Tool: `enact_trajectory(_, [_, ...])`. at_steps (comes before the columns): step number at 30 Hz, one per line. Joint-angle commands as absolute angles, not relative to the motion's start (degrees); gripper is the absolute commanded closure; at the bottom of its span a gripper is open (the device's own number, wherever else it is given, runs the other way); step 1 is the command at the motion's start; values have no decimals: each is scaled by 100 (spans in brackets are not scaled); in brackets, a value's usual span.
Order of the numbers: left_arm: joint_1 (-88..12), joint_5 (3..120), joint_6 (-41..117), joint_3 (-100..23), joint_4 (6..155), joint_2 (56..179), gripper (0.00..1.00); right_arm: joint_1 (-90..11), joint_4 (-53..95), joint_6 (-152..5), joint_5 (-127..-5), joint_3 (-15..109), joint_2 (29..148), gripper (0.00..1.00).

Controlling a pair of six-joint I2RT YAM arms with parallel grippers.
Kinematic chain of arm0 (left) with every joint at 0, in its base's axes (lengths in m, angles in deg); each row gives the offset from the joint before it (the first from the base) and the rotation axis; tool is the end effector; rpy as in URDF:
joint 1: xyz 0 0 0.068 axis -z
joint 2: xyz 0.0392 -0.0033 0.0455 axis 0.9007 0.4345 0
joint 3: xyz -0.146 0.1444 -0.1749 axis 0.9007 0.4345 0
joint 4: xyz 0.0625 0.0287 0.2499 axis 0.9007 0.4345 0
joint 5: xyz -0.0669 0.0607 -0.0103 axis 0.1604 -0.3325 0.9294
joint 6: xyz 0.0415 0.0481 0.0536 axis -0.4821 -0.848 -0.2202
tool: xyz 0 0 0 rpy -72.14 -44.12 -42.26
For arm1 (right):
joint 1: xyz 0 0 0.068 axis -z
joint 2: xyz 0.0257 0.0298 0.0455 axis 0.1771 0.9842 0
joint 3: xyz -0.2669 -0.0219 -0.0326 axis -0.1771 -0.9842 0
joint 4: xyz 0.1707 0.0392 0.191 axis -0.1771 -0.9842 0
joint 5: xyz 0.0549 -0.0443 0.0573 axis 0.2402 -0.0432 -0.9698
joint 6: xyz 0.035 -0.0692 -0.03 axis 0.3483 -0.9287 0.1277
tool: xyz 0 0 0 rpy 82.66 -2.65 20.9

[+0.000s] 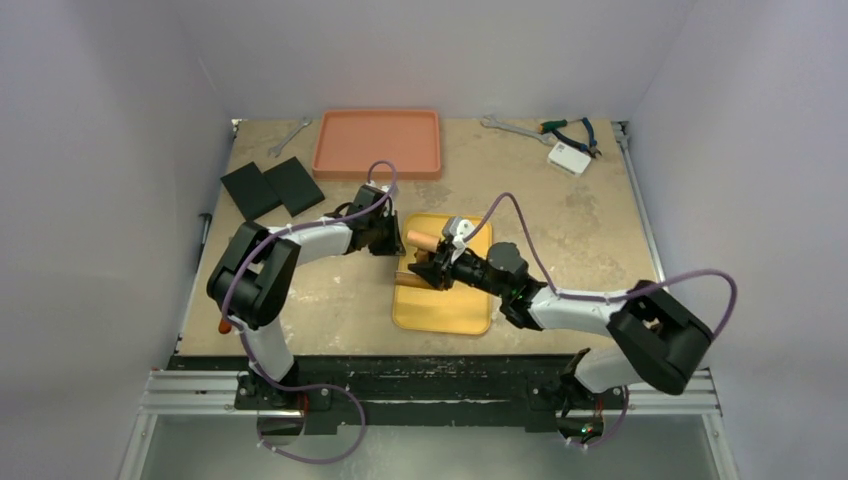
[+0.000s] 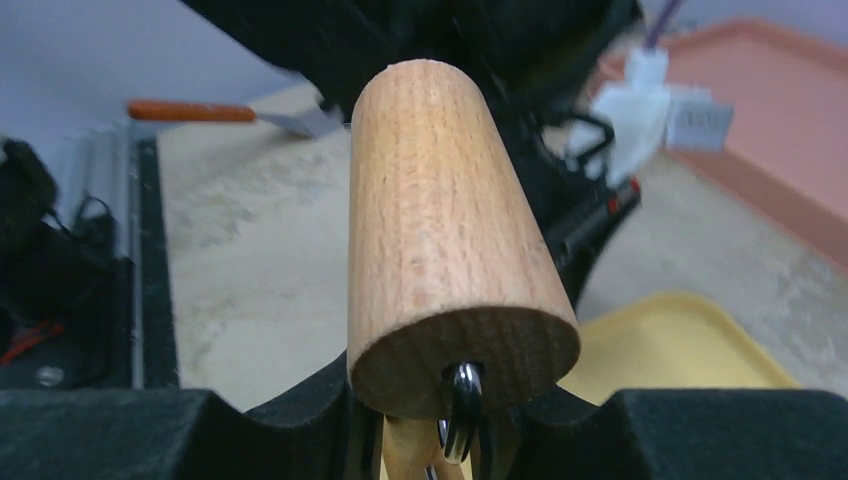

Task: Roll out the dumpling wrappers from the dough
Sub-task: Flatten out the dough on the work surface.

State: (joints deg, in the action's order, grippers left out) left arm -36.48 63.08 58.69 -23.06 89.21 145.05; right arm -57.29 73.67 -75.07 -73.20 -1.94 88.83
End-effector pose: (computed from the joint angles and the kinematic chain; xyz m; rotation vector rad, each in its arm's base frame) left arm 0.3284 -0.1867 0.1181 -0.0198 2.5923 -0.6237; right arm 0.2010 0.2433 0.2005 -0.7928 1.5040 0.9053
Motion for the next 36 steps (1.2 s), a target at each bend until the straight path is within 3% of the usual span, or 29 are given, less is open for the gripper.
enact_trajectory(1, [-3683,6248,5713,-2145,9183,14475,100,-5658,7038,-7514,-7987,453,8315,100])
enact_trajectory(5, [-3683,6252,5750,-2076,9144,14440,100,-5487,6803,-7302,-6754,650,8622,100])
enact_trajectory(15, [-3687,6340,5814,-2023,9120,14438,100,-5461,7205,-6556,-5202,268,9237,100])
enact_trajectory(21, [-3683,6340,5824,-2027,9096,14446,100,-5459,7763,-6509,-5156,-55,9695,100])
enact_trajectory(36, [-3683,6337,5868,-2071,9107,14492,100,-5971,7472,-6473,-4878,-653,10298,100])
